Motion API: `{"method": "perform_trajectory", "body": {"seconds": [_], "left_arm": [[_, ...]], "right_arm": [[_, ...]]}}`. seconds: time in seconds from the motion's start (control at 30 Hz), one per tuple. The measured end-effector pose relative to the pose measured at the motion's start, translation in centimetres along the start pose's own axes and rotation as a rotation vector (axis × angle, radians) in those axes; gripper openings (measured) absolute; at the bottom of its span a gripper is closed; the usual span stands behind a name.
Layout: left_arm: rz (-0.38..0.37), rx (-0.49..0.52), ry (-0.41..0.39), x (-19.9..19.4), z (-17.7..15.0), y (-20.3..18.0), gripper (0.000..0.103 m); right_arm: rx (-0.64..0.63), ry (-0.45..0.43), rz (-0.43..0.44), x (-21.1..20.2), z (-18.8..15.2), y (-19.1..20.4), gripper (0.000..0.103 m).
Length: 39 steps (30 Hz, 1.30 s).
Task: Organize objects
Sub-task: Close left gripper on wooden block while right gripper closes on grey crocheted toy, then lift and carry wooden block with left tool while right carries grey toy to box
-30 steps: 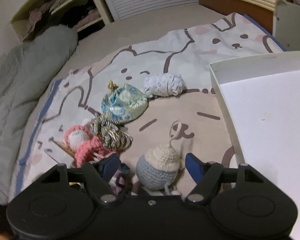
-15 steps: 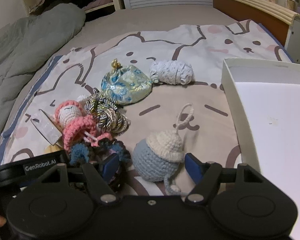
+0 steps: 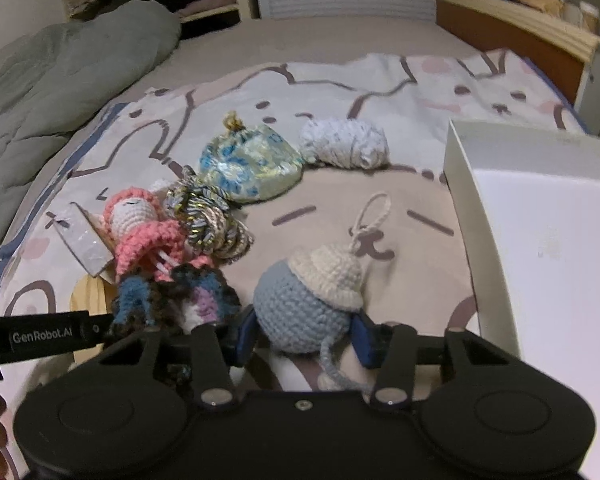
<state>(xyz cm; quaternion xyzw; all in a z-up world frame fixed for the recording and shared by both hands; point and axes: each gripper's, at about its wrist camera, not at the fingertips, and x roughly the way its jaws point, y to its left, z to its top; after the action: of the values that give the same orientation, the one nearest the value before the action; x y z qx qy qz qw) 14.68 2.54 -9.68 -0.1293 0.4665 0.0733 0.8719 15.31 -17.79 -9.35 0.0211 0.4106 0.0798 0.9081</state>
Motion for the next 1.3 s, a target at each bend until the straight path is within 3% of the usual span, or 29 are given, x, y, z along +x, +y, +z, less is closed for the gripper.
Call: {"method": "perform_trajectory", "body": {"seconds": [0.4,0.67,0.93,1.13,1.3], "left_arm": [[-0.016,0.058,-0.077,-4.0,-0.2,0.1,0.048],[0.018,0.035,0.030,-2.1,-1.2,1.1,0.048],[0.060,0.047,0.057,0.0,-1.8,0.7,0.051],[0.040,0.058,0.040,-0.6,-1.6,0.7,0.046],[0.041,0.066,-0.029,-2.8,-1.0,0.5,0.046]], "right_arm": [[-0.015,-0.130,0.038,-4.8,1.8,0.3,0.048],[-0.005,-0.106,0.049,-5.9,1.4,0.1,0.048],[0.004,-0.092,0.052,-5.6,1.1,-0.1,0.048],[0.005,-0.094,0.051,-5.6,1.2,-0.3,0.048],[0.006,-0.123,0.055,-6.5,1.6,-0.5,0.048]]}}
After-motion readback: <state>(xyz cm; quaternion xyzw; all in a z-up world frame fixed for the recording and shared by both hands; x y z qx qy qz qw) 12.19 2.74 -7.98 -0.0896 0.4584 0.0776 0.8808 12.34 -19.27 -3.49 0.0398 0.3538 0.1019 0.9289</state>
